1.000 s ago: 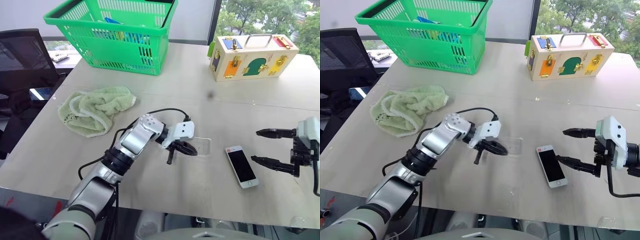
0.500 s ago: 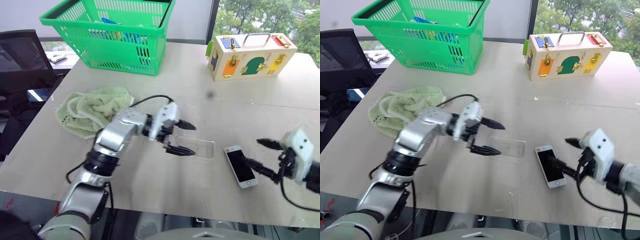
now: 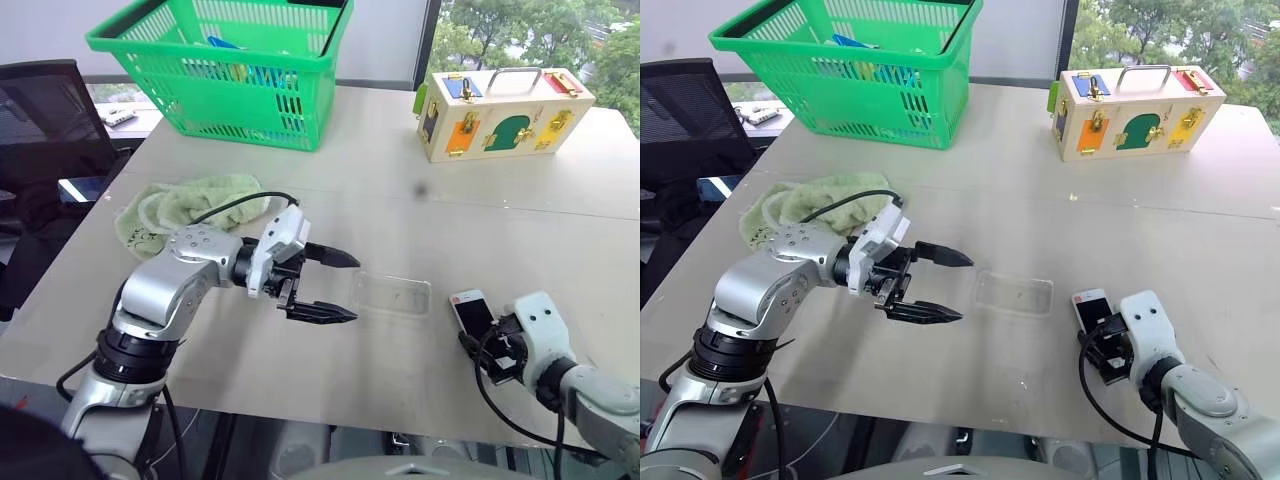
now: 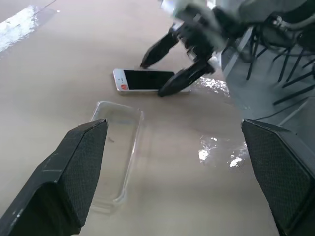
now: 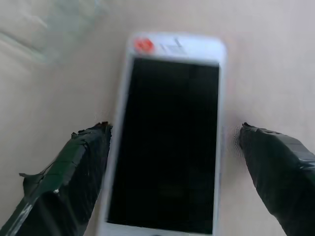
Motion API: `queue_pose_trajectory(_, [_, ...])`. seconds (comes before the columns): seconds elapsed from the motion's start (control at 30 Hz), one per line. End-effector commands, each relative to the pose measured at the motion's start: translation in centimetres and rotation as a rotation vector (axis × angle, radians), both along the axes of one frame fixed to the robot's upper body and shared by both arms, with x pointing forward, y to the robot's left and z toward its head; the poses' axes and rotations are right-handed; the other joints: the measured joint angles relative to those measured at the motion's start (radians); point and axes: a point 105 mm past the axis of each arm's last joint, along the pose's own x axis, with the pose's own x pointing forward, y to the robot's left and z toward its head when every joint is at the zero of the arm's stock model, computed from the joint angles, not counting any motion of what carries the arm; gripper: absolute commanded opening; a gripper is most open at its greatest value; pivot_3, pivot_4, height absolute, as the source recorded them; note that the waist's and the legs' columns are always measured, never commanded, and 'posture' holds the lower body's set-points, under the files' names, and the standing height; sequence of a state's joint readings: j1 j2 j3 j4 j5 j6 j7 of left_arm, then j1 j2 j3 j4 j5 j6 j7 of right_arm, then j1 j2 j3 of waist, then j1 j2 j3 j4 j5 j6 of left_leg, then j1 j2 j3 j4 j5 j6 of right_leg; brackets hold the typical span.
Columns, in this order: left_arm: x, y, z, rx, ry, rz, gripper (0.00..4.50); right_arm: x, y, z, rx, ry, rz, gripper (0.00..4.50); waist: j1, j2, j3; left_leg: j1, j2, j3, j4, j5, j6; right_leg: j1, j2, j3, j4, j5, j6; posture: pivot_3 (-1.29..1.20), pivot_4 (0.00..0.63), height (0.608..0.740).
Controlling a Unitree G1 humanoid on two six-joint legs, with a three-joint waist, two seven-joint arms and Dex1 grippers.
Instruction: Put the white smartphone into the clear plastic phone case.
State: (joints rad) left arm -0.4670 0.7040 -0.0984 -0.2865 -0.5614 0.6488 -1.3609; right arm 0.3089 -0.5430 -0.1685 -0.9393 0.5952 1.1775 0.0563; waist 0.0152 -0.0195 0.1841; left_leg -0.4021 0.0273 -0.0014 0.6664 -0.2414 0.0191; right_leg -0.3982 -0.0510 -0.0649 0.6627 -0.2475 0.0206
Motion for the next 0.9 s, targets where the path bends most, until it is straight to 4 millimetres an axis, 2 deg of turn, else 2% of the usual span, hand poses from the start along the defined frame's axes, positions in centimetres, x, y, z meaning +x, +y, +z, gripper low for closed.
queue_pose_trajectory(0.03, [-0.6, 0.3, 1.3, -0.044, -0.063, -0.016, 4.48, -0.3, -0.1, -1.4, 0.005, 0.061, -0.062, 4.50, -0.001, -0.001, 0.000, 0.000, 0.000, 0.000, 0.000, 0.000, 0.000, 0.000, 0.000, 0.000, 0.000, 0.000, 0.000, 0.00, 0.150, 0.740])
queue_pose_trajectory(0.17, [-0.9, 0.5, 1.2, -0.042, -0.066, -0.020, 4.48, -0.5, 0.1, -2.7, 0.035, 0.115, -0.069, 4.50, -0.002, -0.003, -0.003, 0.001, 0.001, 0.000, 0.000, 0.000, 0.000, 0.001, 0.000, 0.000, 0.000, -0.001, -0.002, 0.00, 0.150, 0.740])
queue_pose_trajectory(0.2, [-1.1, 0.6, 1.1, -0.033, -0.063, -0.023, 4.50, -0.6, 0.1, -2.9, 0.035, 0.129, -0.056, 4.10, -0.002, -0.005, -0.004, 0.002, 0.001, 0.000, 0.000, 0.000, 0.000, 0.001, 0.000, 0.000, 0.000, -0.002, -0.003, 0.00, 0.150, 0.740])
queue_pose_trajectory(0.27, [-1.2, 0.7, 0.9, -0.028, -0.057, -0.021, 4.50, -0.7, 0.0, -3.1, 0.025, 0.140, -0.033, 3.72, -0.002, -0.006, -0.006, 0.003, 0.001, 0.000, 0.000, 0.000, 0.000, 0.002, 0.000, 0.000, 0.000, -0.002, -0.004, 0.00, 0.150, 0.740])
queue_pose_trajectory(0.33, [-1.2, 0.7, 0.8, -0.027, -0.053, -0.013, 4.50, -0.6, -0.4, -2.7, -0.001, 0.130, -0.001, 2.92, -0.002, -0.006, -0.006, 0.003, 0.001, 0.000, 0.000, 0.000, 0.000, 0.002, -0.001, 0.000, 0.000, -0.002, -0.004, 0.00, 0.150, 0.740])
queue_pose_trajectory(0.43, [-1.2, 0.8, 0.7, -0.028, -0.055, 0.003, 4.50, 0.0, -1.1, -1.7, -0.051, 0.082, 0.061, 2.91, 0.000, -0.006, -0.006, 0.002, 0.001, 0.000, 0.000, 0.000, 0.000, 0.002, -0.001, 0.000, -0.001, -0.002, -0.004, 0.00, 0.150, 0.740])
queue_pose_trajectory(0.5, [-0.9, 0.9, 0.6, -0.035, -0.069, 0.043, 4.50, 1.1, -1.0, 0.0, -0.043, -0.008, 0.135, 2.91, 0.001, -0.005, -0.005, 0.002, 0.001, 0.000, 0.000, 0.000, 0.000, 0.002, -0.001, 0.000, -0.002, -0.002, -0.003, 0.00, 0.150, 0.740])
queue_pose_trajectory(0.6, [0.3, 1.3, 0.1, -0.057, -0.115, 0.164, 4.50, 2.3, 0.1, 2.6, 0.000, -0.134, 0.277, 2.91, 0.000, -0.003, -0.004, 0.000, 0.001, 0.000, -0.001, -0.001, 0.001, 0.000, 0.000, 0.000, -0.003, -0.001, -0.002, 0.00, 0.150, 0.740])
queue_pose_trajectory(0.7, [0.1, 2.7, -1.0, -0.077, -0.040, 0.193, 4.50, 3.1, 2.4, 5.2, 0.055, -0.200, 0.515, 2.91, -0.011, 0.000, -0.002, 0.001, 0.001, 0.004, 0.000, -0.001, 0.001, -0.001, 0.000, 0.004, -0.002, 0.000, 0.000, 0.00, 0.150, 0.740])
queue_pose_trajectory(0.77, [-0.2, 3.5, -1.6, -0.076, -0.006, 0.208, 4.50, 4.1, 3.4, 5.9, -0.003, -0.194, 0.671, 2.90, -0.018, 0.001, -0.001, 0.001, 0.002, 0.004, -0.001, -0.001, 0.001, -0.001, 0.002, 0.004, -0.001, 0.000, 0.000, 0.00, 0.150, 0.740])
queue_pose_trajectory(0.9, [-0.6, 4.6, -2.5, -0.060, 0.015, 0.239, 4.50, 6.0, 5.0, 6.7, -0.107, -0.158, 0.862, 2.90, -0.014, 0.001, 0.000, -0.001, 0.004, 0.003, -0.001, -0.001, 0.001, -0.004, 0.003, 0.002, -0.001, -0.002, -0.004, 0.00, 0.150, 0.740])
